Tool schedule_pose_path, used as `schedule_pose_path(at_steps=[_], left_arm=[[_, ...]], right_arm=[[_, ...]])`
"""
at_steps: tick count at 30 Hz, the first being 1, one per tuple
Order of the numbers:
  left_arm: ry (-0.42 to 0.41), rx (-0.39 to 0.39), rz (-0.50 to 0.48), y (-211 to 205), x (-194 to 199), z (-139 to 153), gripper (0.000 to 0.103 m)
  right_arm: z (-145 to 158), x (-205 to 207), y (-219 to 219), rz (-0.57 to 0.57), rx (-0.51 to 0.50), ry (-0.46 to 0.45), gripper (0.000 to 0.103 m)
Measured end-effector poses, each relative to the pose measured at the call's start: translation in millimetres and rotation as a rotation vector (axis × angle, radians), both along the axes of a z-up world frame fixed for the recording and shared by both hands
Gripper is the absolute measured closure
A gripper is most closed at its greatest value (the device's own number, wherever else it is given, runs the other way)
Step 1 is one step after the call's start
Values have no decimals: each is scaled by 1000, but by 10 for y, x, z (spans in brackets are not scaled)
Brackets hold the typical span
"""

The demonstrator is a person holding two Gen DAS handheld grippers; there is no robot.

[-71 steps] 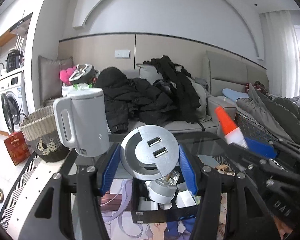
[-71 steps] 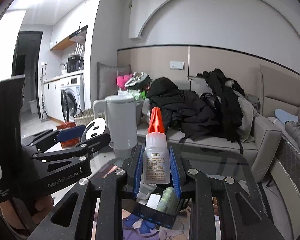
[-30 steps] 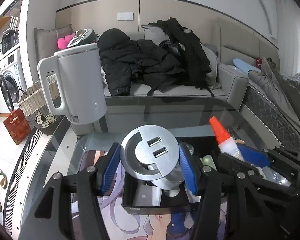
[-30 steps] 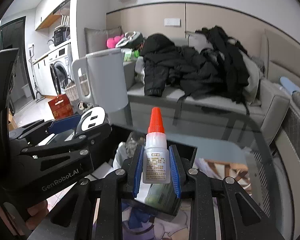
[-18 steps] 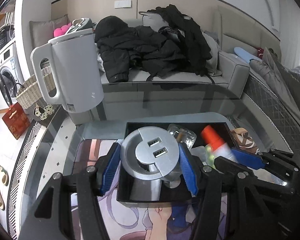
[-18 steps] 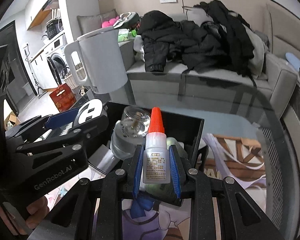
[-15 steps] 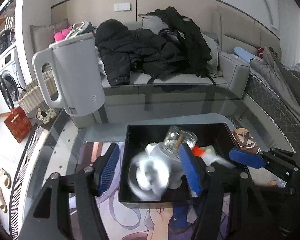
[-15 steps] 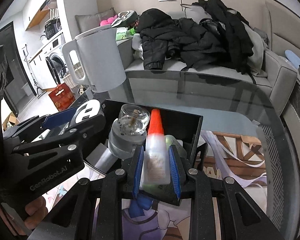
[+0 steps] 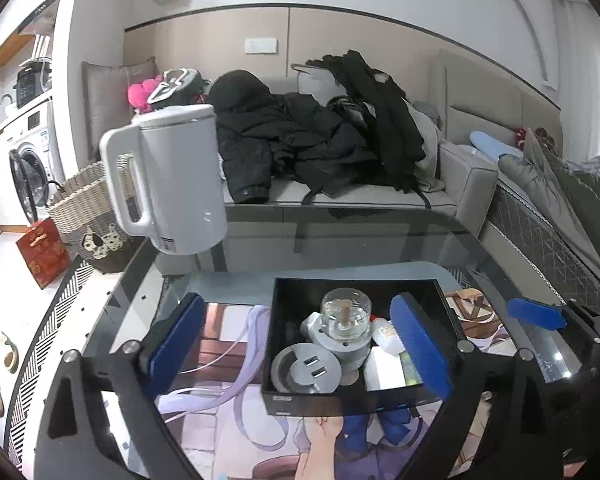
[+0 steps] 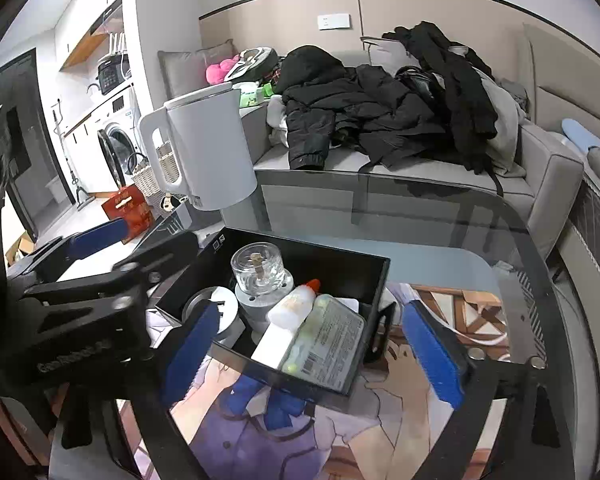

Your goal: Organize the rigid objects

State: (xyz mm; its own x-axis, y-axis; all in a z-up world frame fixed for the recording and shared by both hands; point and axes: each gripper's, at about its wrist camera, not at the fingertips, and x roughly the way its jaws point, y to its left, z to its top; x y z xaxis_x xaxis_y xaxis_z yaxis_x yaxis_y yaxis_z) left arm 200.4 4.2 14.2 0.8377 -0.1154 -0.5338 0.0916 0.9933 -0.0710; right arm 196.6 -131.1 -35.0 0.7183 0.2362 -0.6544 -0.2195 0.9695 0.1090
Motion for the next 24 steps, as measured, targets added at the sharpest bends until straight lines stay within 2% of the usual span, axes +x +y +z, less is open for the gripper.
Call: schedule_pose_path(at_steps=[7, 12, 17, 20, 24], left_arm=[[-24, -17, 17, 73, -209, 59, 3], [-34, -5, 16, 76, -378, 50, 0], [-26, 21, 19, 164, -622, -14, 0], [-15, 49, 10, 189, -776, -67, 0], [-71, 115, 29, 229, -1080, -135, 0]], right_arm=[[186, -241, -111, -18, 25, -45, 1], [283, -438, -166, -45, 38, -62, 1], [330, -657, -232, -48, 49, -62, 1], [344, -885, -282, -14, 55, -98, 1], [342, -1262, -363, -32, 89, -169, 1]])
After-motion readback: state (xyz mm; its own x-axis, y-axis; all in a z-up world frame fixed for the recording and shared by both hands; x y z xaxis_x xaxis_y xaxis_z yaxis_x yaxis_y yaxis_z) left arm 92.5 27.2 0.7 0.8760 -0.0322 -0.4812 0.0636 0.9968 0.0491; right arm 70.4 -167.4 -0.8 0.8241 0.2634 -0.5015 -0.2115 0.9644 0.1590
